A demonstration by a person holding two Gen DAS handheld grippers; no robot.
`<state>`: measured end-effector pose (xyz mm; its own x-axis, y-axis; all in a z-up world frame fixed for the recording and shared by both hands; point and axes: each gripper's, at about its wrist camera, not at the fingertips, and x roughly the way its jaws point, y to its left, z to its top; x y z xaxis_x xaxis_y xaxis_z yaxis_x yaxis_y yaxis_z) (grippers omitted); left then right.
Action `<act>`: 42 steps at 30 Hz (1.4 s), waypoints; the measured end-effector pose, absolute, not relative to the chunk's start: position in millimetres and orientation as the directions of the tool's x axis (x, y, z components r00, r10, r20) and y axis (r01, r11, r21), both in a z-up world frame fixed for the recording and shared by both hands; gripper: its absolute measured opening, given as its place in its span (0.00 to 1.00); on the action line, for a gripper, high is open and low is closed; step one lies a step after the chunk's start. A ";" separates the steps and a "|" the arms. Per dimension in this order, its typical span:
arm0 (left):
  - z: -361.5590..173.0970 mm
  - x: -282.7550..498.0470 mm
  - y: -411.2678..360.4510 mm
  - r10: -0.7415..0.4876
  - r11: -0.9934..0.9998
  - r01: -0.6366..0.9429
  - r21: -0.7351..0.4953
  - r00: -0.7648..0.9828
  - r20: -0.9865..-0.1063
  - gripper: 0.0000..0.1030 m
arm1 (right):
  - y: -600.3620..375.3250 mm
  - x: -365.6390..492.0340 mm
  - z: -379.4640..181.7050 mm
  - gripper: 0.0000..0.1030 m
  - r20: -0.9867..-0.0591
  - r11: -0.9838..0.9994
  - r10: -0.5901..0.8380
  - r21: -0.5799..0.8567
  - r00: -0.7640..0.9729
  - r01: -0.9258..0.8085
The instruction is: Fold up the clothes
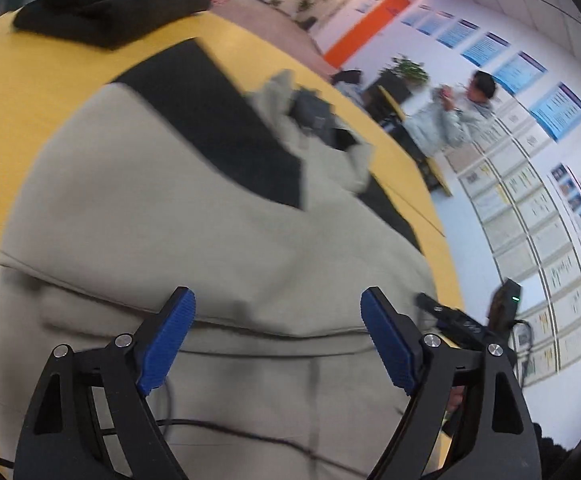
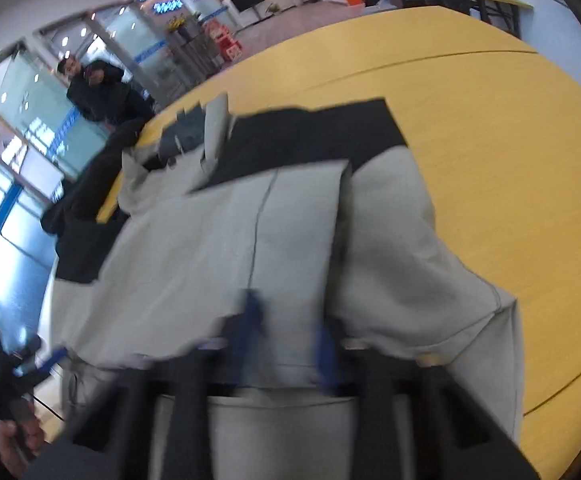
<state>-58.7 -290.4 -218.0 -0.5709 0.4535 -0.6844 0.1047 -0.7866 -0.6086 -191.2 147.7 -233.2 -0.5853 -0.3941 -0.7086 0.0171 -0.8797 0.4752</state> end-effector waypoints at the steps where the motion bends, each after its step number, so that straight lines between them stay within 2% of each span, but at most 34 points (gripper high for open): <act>1: -227.2 -59.7 -300.8 0.465 -0.772 0.121 -0.624 -0.563 -0.684 0.83 | 153.1 -182.6 -216.9 0.08 -0.671 -0.881 -0.371 0.473 -0.642 0.014; 3: -242.1 -57.7 -311.9 0.495 -0.739 0.138 -0.659 -0.553 -0.670 0.81 | 163.1 -166.4 -192.3 0.02 -0.622 -0.903 -0.285 0.429 -0.729 -0.013; 6: -250.6 -56.5 -316.8 0.491 -0.739 0.140 -0.659 -0.557 -0.670 0.80 | 193.4 -176.3 -235.4 0.01 -0.755 -0.902 -0.220 0.399 -0.618 -0.167; 8: -248.9 -56.0 -315.9 0.487 -0.743 0.140 -0.654 -0.558 -0.672 0.80 | 198.6 -182.5 -256.1 0.01 -0.824 -0.915 -0.215 0.358 -0.524 -0.187; 10: -246.5 -56.9 -314.6 0.491 -0.742 0.145 -0.654 -0.547 -0.678 0.81 | 191.6 -179.4 -244.9 0.02 -0.816 -0.927 -0.223 0.347 -0.534 -0.143; 12: -238.9 -57.0 -309.1 0.516 -0.745 0.116 -0.657 -0.524 -0.678 0.81 | 176.8 -174.9 -217.5 0.13 -0.777 -0.948 -0.200 0.308 -0.597 -0.084; 14: -218.3 -53.8 -299.4 0.557 -0.752 0.017 -0.659 -0.519 -0.648 0.81 | 152.4 -175.7 -191.3 0.59 -0.720 -0.959 -0.215 0.284 -0.660 0.002; 15: -204.5 -52.5 -294.0 0.576 -0.755 -0.050 -0.653 -0.526 -0.625 0.82 | 136.8 -179.2 -183.1 0.67 -0.698 -0.961 -0.237 0.268 -0.676 0.060; 17: -177.0 -60.4 -288.2 0.564 -0.787 -0.144 -0.599 -0.562 -0.605 0.87 | 100.7 -187.0 -172.9 0.70 -0.666 -0.958 -0.287 0.214 -0.688 0.192; 18: -165.6 -67.0 -291.8 0.534 -0.811 -0.155 -0.564 -0.592 -0.604 0.95 | 83.3 -191.6 -177.2 0.70 -0.669 -0.946 -0.322 0.204 -0.670 0.251; 20: -156.4 -89.6 -304.7 0.468 -0.846 -0.125 -0.518 -0.639 -0.611 1.00 | 52.8 -205.3 -197.4 0.73 -0.699 -0.911 -0.402 0.241 -0.592 0.335; 22: -164.6 -127.1 -315.7 0.456 -0.852 -0.101 -0.514 -0.625 -0.633 1.00 | 44.2 -220.6 -240.2 0.71 -0.786 -0.920 -0.383 0.281 -0.485 0.272; 23: -174.3 -148.0 -321.4 0.461 -0.850 -0.087 -0.519 -0.600 -0.654 1.00 | 41.6 -227.9 -262.4 0.62 -0.826 -0.929 -0.366 0.292 -0.428 0.229; 24: -185.7 -169.6 -327.4 0.468 -0.847 -0.071 -0.526 -0.568 -0.677 0.99 | 46.5 -226.8 -269.4 0.59 -0.825 -0.937 -0.346 0.281 -0.446 0.207; 25: -198.8 -187.1 -333.3 0.474 -0.845 -0.054 -0.531 -0.535 -0.700 0.99 | 54.6 -222.2 -269.9 0.62 -0.805 -0.945 -0.325 0.263 -0.496 0.193; 26: -210.4 -199.5 -333.1 0.479 -0.846 -0.045 -0.531 -0.501 -0.721 0.99 | 66.2 -219.5 -271.0 0.51 -0.798 -0.952 -0.306 0.258 -0.519 0.164; 27: -221.2 -210.6 -330.9 0.483 -0.848 -0.038 -0.529 -0.468 -0.740 0.99 | 79.2 -217.7 -272.4 0.46 -0.798 -0.957 -0.288 0.260 -0.530 0.129; 29: -240.8 -229.0 -323.5 0.483 -0.857 -0.033 -0.514 -0.396 -0.781 0.99 | 99.2 -217.9 -274.1 0.25 -0.791 -0.946 -0.310 0.311 -0.528 0.089; 31: -246.1 -233.9 -304.4 0.435 -0.898 -0.122 -0.423 -0.400 -0.807 1.00 | 105.2 -220.0 -274.3 0.19 -0.804 -0.950 -0.303 0.298 -0.512 0.095; 34: -245.8 -235.1 -282.8 0.353 -0.936 -0.160 -0.314 -0.388 -0.852 1.00 | 98.8 -215.4 -263.2 0.18 -0.834 -0.976 -0.214 0.169 -0.509 0.134; 36: -238.9 -230.7 -278.5 0.346 -0.938 -0.172 -0.302 -0.375 -0.860 0.95 | 102.5 -201.6 -247.4 0.41 -0.840 -0.994 -0.101 0.068 -0.534 0.082; 37: -227.4 -222.5 -283.2 0.376 -0.926 -0.168 -0.337 -0.390 -0.840 0.91 | 108.5 -190.1 -238.0 0.63 -0.823 -0.996 -0.083 0.057 -0.562 0.064; 38: -214.2 -213.1 -288.9 0.409 -0.912 -0.165 -0.375 -0.413 -0.814 0.88 | 119.0 -175.6 -223.5 0.72 -0.799 -0.994 -0.107 0.083 -0.591 0.067; 40: -173.2 -178.2 -308.9 0.438 -0.895 -0.166 -0.413 -0.496 -0.750 0.89 | 143.6 -143.9 -190.5 0.72 -0.744 -0.984 -0.176 0.155 -0.645 0.090; 42: -129.3 -135.6 -334.3 0.427 -0.896 -0.160 -0.413 -0.564 -0.707 0.94 | 171.5 -110.1 -162.1 0.73 -0.718 -0.979 -0.198 0.178 -0.667 0.099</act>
<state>-135.6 -334.3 -129.3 -0.5641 0.4266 -0.7069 -0.1600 -0.8964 -0.4133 -110.1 171.5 -162.1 -0.6674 -0.1981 -0.7179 0.0994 -0.9790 0.1777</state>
